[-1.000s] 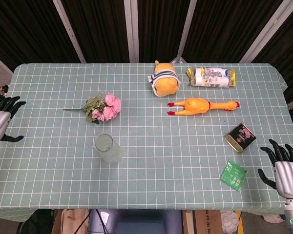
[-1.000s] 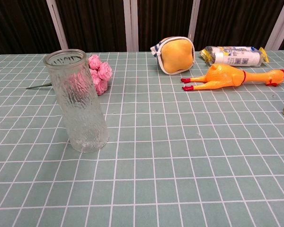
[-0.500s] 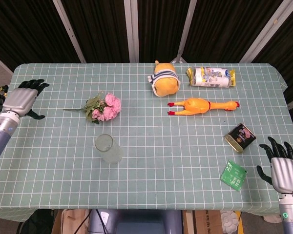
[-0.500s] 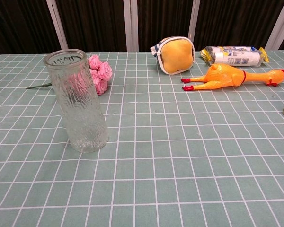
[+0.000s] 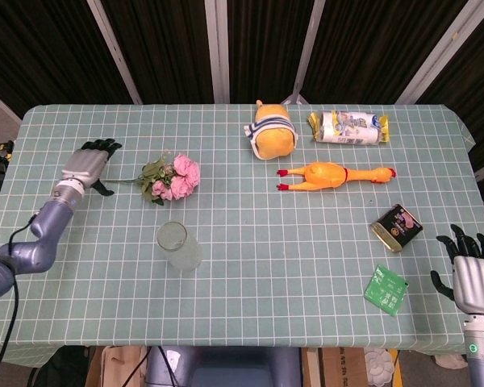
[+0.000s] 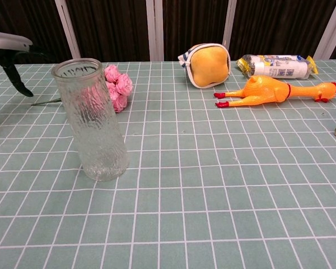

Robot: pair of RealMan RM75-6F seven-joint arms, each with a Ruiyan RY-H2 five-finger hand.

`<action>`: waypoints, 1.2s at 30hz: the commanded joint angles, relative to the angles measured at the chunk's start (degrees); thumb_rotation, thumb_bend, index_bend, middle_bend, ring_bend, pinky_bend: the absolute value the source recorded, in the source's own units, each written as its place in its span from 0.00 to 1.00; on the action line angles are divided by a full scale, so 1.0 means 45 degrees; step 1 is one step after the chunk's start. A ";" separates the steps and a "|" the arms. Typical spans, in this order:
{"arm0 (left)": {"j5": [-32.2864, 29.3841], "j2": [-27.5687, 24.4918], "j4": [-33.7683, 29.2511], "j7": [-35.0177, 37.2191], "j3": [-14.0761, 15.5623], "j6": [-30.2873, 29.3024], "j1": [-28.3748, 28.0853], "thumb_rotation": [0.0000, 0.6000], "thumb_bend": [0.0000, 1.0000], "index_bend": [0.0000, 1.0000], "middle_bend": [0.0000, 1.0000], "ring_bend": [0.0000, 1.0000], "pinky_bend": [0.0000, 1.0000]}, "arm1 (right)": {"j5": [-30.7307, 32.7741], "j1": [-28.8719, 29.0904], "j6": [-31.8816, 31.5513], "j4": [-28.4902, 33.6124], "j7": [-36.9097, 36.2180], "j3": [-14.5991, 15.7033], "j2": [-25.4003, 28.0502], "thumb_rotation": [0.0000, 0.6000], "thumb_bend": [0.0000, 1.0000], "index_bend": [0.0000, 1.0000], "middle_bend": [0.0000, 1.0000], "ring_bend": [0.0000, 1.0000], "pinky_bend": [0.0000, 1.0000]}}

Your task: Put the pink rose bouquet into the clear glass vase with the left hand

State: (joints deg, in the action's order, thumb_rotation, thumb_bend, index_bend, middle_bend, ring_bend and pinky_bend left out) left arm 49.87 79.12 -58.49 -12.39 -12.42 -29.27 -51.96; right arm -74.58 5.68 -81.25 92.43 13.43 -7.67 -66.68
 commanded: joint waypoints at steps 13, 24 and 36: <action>0.0344 0.1965 0.1106 0.0580 -0.0206 0.0201 -0.1219 1.00 0.09 0.10 0.01 0.00 0.06 | 0.0051 0.0064 0.0180 0.0013 -0.0038 0.0085 0.0052 1.00 0.33 0.26 0.12 0.17 0.09; -0.0560 0.2172 0.0843 -0.0763 0.0383 0.0153 -0.1741 1.00 0.09 0.10 0.03 0.00 0.09 | 0.0034 0.0151 0.0346 0.0063 -0.0181 0.0129 0.0078 1.00 0.33 0.26 0.12 0.17 0.09; -0.2464 0.2942 0.0901 -0.2814 0.0941 -0.0978 -0.2192 1.00 0.12 0.11 0.13 0.03 0.18 | -0.0028 0.0157 0.0316 0.0051 -0.0481 0.0118 0.0111 1.00 0.33 0.26 0.12 0.17 0.09</action>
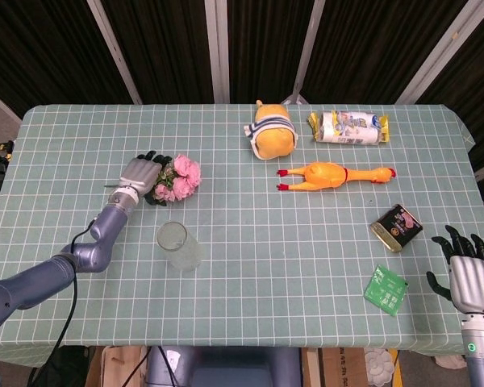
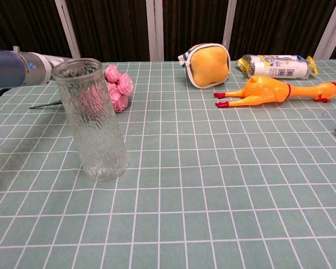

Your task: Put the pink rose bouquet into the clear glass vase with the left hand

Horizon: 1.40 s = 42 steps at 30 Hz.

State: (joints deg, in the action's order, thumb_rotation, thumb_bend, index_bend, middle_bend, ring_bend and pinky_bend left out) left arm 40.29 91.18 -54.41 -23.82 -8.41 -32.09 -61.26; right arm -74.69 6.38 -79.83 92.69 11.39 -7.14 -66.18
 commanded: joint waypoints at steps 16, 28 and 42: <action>-0.0379 0.1001 0.0430 -0.1015 0.0123 -0.0895 -0.0249 1.00 0.31 0.26 0.38 0.24 0.38 | 0.0060 0.0005 0.0041 -0.0023 -0.0399 -0.0028 0.0014 1.00 0.33 0.26 0.12 0.17 0.09; 0.1021 0.0719 0.0035 0.0089 -0.0491 -0.1860 0.0078 1.00 0.42 0.37 0.49 0.31 0.45 | 0.0018 0.0000 0.0038 -0.0053 -0.0579 -0.0001 0.0034 1.00 0.33 0.26 0.12 0.17 0.09; 0.2012 -0.4944 -0.5199 0.3774 -0.2261 -0.2486 0.1950 1.00 0.39 0.37 0.43 0.28 0.39 | -0.0022 -0.0027 0.0018 0.0097 -0.0623 0.0055 0.0076 1.00 0.33 0.26 0.12 0.17 0.09</action>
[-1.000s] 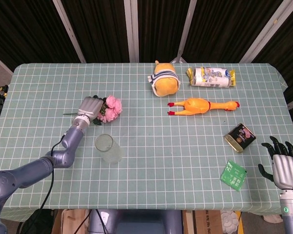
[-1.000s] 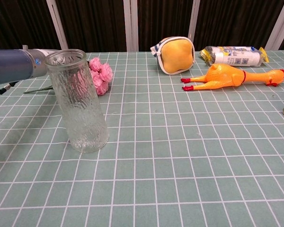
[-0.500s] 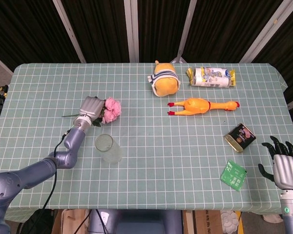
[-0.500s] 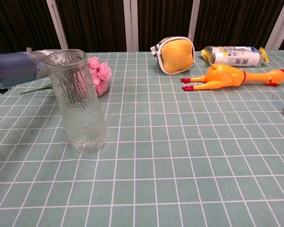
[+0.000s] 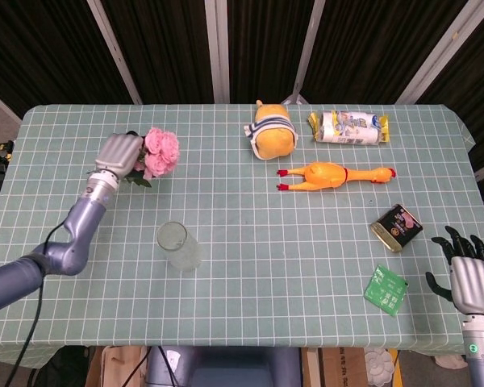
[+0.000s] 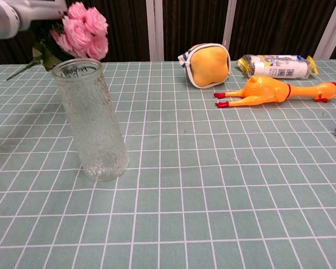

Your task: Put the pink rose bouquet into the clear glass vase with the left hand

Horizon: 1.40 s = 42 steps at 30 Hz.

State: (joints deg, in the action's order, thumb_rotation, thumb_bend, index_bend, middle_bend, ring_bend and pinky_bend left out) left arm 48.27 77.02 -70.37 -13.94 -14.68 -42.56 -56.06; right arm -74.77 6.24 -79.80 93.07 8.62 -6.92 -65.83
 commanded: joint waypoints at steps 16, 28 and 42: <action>0.3777 -0.5157 -0.7050 1.0667 -0.3886 -0.0441 0.2971 1.00 0.39 0.41 0.45 0.29 0.42 | -0.0116 -0.0020 -0.0002 0.0062 -0.0311 0.0037 0.0077 1.00 0.33 0.26 0.12 0.17 0.09; 0.6155 -0.7186 -0.8969 1.6365 -0.4922 -0.0204 0.3897 1.00 0.39 0.41 0.45 0.29 0.41 | -0.0083 -0.0062 0.0002 0.0014 -0.0514 0.0037 0.0137 1.00 0.33 0.26 0.12 0.17 0.09; 0.7596 -0.7632 -0.9030 1.9288 -0.4264 0.0261 0.3478 1.00 0.38 0.42 0.45 0.29 0.41 | -0.0037 -0.0104 -0.0039 -0.0029 -0.0802 -0.0029 0.0207 1.00 0.33 0.26 0.12 0.17 0.09</action>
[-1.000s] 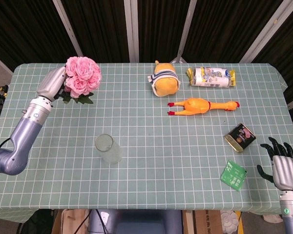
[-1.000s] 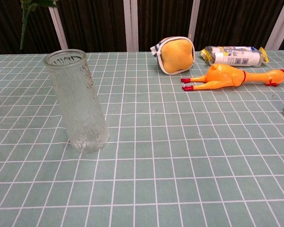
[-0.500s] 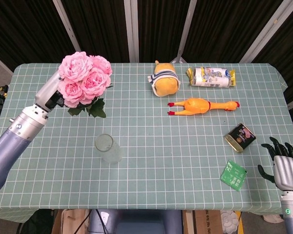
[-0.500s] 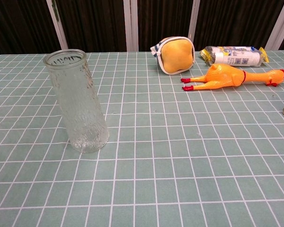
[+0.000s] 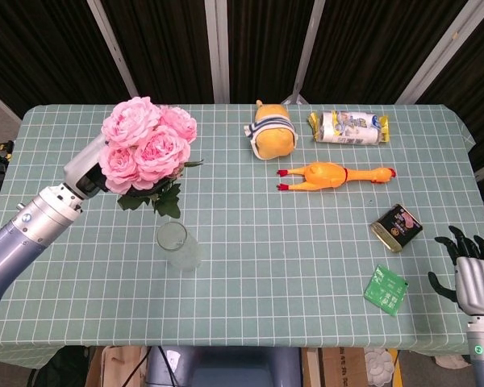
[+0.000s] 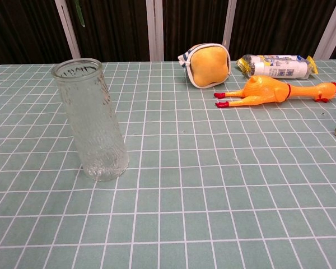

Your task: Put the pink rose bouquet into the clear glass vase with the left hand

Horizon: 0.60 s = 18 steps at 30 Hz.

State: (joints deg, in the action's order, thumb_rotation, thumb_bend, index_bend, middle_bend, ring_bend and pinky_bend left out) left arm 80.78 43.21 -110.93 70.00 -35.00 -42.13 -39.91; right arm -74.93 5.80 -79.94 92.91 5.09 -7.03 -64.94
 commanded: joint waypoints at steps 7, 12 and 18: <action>0.1802 -0.0341 0.0769 0.2193 0.1126 0.0279 -0.0331 1.00 0.38 0.42 0.45 0.29 0.41 | -0.0002 -0.0010 -0.0013 -0.0029 -0.0064 -0.0014 0.0013 1.00 0.33 0.26 0.12 0.17 0.09; 0.2514 -0.0400 0.1114 0.2588 0.1783 0.0335 -0.0604 1.00 0.38 0.42 0.45 0.29 0.41 | 0.0087 -0.0017 -0.0026 -0.0063 -0.0090 -0.0067 0.0002 1.00 0.33 0.26 0.12 0.17 0.09; 0.2983 -0.0194 0.1337 0.2373 0.2422 0.0358 -0.0959 1.00 0.38 0.42 0.44 0.28 0.41 | 0.0047 -0.0012 -0.0061 -0.0063 -0.0096 -0.0076 -0.0029 1.00 0.33 0.26 0.12 0.17 0.09</action>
State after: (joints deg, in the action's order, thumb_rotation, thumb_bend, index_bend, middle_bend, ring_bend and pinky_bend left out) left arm 93.65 41.80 -105.32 81.12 -24.91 -40.40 -43.70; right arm -74.71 5.74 -80.20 92.63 4.67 -7.37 -65.06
